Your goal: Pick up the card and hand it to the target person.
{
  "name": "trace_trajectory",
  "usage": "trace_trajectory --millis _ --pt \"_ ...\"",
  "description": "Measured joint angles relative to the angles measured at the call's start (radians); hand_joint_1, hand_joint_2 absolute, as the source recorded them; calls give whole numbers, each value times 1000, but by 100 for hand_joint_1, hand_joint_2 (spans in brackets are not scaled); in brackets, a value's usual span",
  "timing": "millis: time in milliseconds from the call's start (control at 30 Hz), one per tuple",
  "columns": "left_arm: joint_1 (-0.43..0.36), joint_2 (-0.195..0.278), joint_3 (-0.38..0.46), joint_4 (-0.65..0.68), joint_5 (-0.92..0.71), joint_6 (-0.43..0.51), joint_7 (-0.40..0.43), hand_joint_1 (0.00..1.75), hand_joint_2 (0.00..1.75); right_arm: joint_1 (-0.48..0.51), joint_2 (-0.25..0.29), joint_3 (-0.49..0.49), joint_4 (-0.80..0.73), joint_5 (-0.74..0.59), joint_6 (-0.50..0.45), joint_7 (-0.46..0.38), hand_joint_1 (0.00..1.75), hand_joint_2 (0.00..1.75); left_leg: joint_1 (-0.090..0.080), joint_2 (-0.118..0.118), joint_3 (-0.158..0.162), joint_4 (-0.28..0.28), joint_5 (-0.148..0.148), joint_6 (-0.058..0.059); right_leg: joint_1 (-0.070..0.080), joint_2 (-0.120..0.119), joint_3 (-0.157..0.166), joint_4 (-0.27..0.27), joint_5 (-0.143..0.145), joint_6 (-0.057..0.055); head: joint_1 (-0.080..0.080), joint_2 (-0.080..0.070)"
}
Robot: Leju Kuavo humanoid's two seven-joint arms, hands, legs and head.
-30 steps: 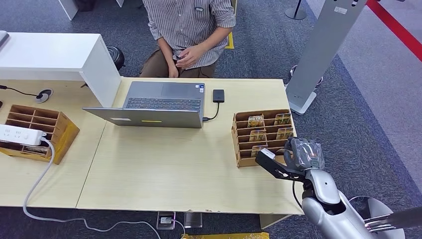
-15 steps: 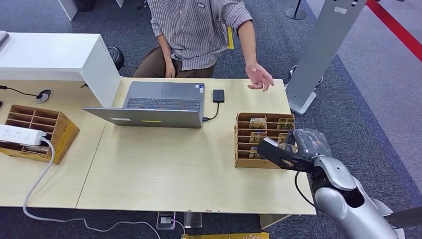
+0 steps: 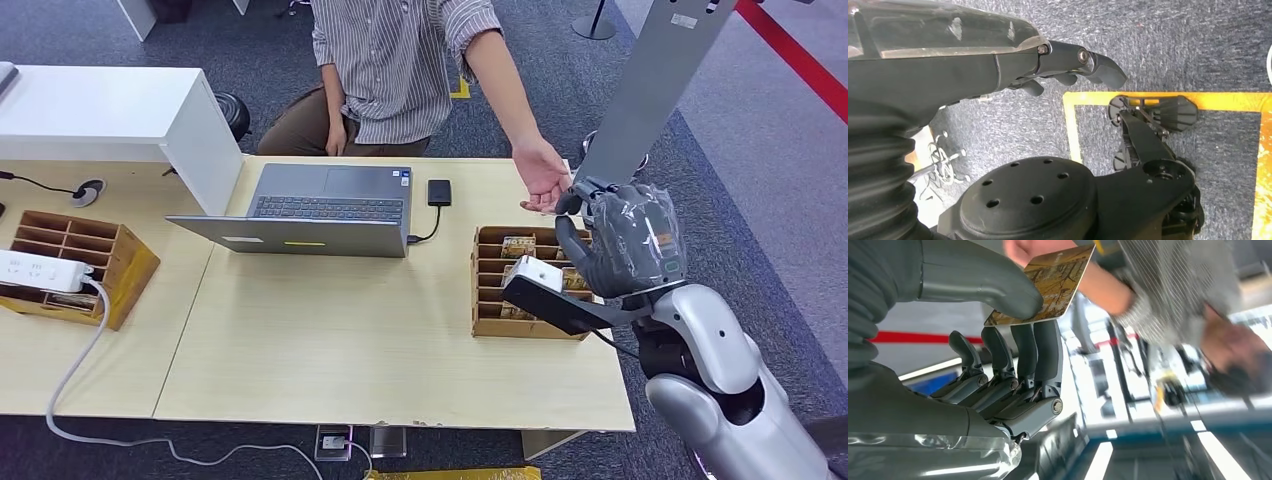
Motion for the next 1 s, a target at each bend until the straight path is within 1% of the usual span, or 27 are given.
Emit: trace_trajectory --millis 100,200,333,400,467,633,767,900,1000 --pt "-1 -4 -2 0 -1 -1 -6 0 175 -6 29 26 25 59 -129 -70 143 175 0 0 0 0 0 0 0 0 0 0 0 0 0 0" --pt "-3 -8 -4 0 -2 -1 -9 0 175 -8 63 52 89 128 -278 -115 143 175 0 0 0 0 0 0 0 0 0 0 0 0 0 0" --pt "-4 -13 -7 0 -2 1 -12 0 175 -9 108 77 209 222 -486 -134 143 175 0 0 -1 0 0 0 0 0 0 0 0 0 0 0" --pt "-5 -15 -8 0 -2 3 -13 0 175 -11 127 88 267 247 -551 -131 143 175 0 -1 -1 0 0 0 0 -1 0 0 0 0 0 0" --pt "-5 -16 -8 0 -1 5 -13 0 175 -13 143 97 317 253 -575 -127 143 175 0 -1 -1 0 0 0 0 -1 0 0 0 0 0 0" --pt "-5 -16 -11 0 0 8 -13 0 175 -24 171 119 416 252 -582 -115 143 175 0 -1 -1 0 0 0 0 -1 0 0 0 0 0 0" --pt "-4 -16 -13 0 1 8 -13 0 175 -35 183 136 472 296 -582 -80 143 175 0 -1 -1 0 0 0 0 0 0 0 0 0 0 0" --pt "-4 -16 -14 0 -2 5 -14 0 0 -41 186 153 508 340 -580 -46 0 175 0 0 0 0 0 0 0 0 0 0 0 0 0 0" --pt "-4 -16 -15 0 -8 2 -26 0 0 -45 186 161 525 350 -580 -29 0 175 0 0 0 0 0 0 0 0 0 0 0 0 1 0"
